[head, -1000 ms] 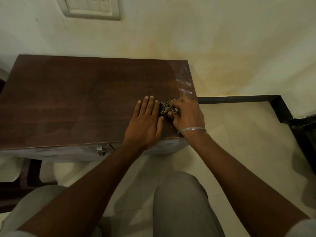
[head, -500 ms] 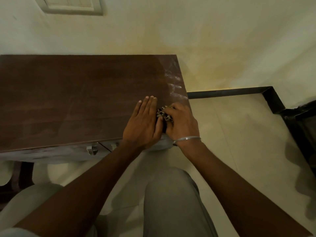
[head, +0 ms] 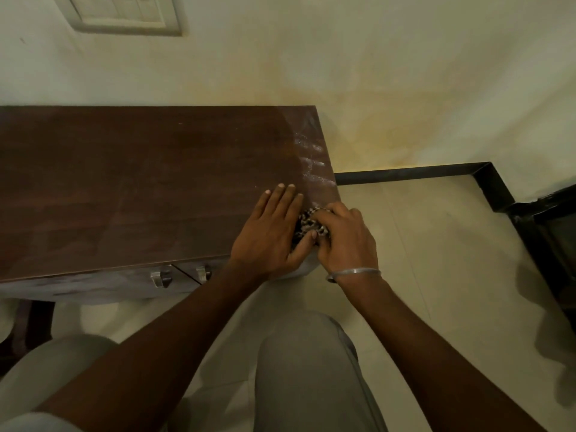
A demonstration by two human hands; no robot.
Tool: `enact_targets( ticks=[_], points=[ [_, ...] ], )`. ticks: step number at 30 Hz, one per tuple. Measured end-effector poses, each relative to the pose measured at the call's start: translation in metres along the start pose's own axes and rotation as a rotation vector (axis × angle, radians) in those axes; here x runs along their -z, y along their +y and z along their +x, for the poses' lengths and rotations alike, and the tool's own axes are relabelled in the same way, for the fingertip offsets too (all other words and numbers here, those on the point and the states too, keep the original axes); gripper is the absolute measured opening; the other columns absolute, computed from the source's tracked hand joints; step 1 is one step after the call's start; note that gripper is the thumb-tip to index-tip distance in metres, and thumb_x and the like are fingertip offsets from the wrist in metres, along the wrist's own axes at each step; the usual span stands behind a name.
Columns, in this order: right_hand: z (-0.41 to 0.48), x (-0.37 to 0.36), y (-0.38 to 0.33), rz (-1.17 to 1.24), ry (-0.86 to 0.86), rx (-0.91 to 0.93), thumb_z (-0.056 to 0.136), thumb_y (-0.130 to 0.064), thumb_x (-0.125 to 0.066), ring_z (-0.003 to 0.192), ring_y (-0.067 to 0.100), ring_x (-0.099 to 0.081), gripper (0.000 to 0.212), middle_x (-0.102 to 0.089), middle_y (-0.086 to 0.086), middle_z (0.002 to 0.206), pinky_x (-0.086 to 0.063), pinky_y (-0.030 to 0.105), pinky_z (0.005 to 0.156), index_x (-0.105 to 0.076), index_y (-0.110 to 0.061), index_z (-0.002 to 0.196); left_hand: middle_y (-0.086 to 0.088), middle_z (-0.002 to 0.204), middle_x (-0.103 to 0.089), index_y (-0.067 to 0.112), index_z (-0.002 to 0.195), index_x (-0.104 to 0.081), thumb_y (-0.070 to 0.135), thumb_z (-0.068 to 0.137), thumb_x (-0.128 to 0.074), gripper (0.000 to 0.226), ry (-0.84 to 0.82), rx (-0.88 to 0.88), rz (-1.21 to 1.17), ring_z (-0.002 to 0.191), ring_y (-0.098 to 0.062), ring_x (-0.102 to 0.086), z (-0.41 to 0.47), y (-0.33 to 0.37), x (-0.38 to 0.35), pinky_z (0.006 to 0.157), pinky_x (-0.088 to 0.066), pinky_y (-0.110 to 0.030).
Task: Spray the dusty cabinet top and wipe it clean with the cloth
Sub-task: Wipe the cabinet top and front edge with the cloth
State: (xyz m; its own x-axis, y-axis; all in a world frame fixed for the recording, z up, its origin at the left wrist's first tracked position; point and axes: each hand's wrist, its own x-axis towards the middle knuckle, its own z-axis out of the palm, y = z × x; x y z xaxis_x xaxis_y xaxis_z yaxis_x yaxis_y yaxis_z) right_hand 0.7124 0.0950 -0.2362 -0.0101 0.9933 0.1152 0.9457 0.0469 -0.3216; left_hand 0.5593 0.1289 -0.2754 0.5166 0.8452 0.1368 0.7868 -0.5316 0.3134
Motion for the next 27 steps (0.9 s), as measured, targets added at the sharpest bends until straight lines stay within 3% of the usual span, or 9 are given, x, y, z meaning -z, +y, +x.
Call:
enact_targets(
  ticks=[7, 11, 17, 24, 27],
  points=[
    [0.022, 0.000, 0.011, -0.021, 0.012, -0.080, 0.081, -0.020, -0.067, 0.102, 0.025, -0.048, 0.033, -0.058, 0.001, 0.116, -0.050, 0.037, 0.076, -0.065, -0.025, 0.114, -0.016, 0.163, -0.024, 0.002, 0.154, -0.029, 0.064, 0.097, -0.016, 0.085, -0.008, 0.042, -0.011, 0.154, -0.025, -0.014, 0.012, 0.008, -0.004, 0.127, -0.008, -0.041],
    [0.026, 0.002, 0.012, 0.020, 0.009, -0.086, 0.082, -0.018, -0.067, 0.104, 0.024, -0.047, 0.036, -0.057, 0.002, 0.119, -0.049, 0.035, 0.078, -0.065, -0.023, 0.117, -0.016, 0.165, -0.019, 0.002, 0.155, -0.026, 0.068, 0.096, -0.011, 0.090, -0.025, 0.079, 0.017, 0.155, -0.024, -0.010, 0.016, 0.007, -0.003, 0.127, -0.004, -0.041],
    [0.002, 0.000, 0.027, 0.031, 0.023, -0.071, 0.079, -0.007, -0.065, 0.102, 0.022, -0.048, 0.031, -0.058, 0.001, 0.116, -0.049, 0.031, 0.071, -0.066, -0.021, 0.106, -0.018, 0.166, -0.009, 0.000, 0.157, -0.016, 0.079, 0.087, 0.002, 0.107, -0.091, 0.078, 0.056, 0.155, -0.026, -0.002, 0.020, 0.011, -0.003, 0.127, -0.002, -0.045],
    [0.042, -0.002, 0.022, 0.034, 0.035, -0.090, 0.083, -0.017, -0.066, 0.102, 0.023, -0.046, 0.031, -0.057, 0.000, 0.114, -0.042, 0.028, 0.069, -0.065, -0.024, 0.113, -0.015, 0.166, -0.015, 0.003, 0.157, -0.021, 0.072, 0.092, -0.004, 0.096, -0.042, 0.146, -0.018, 0.155, -0.023, -0.006, 0.035, 0.013, -0.006, 0.127, -0.003, -0.044],
    [0.043, -0.004, 0.023, 0.024, 0.030, -0.085, 0.084, -0.018, -0.065, 0.102, 0.021, -0.045, 0.032, -0.057, -0.001, 0.115, -0.040, 0.027, 0.069, -0.064, -0.026, 0.115, -0.012, 0.167, -0.012, 0.006, 0.158, -0.019, 0.076, 0.089, 0.003, 0.101, -0.055, 0.165, 0.016, 0.155, -0.021, -0.003, 0.038, 0.010, -0.005, 0.125, 0.000, -0.049]
  ],
)
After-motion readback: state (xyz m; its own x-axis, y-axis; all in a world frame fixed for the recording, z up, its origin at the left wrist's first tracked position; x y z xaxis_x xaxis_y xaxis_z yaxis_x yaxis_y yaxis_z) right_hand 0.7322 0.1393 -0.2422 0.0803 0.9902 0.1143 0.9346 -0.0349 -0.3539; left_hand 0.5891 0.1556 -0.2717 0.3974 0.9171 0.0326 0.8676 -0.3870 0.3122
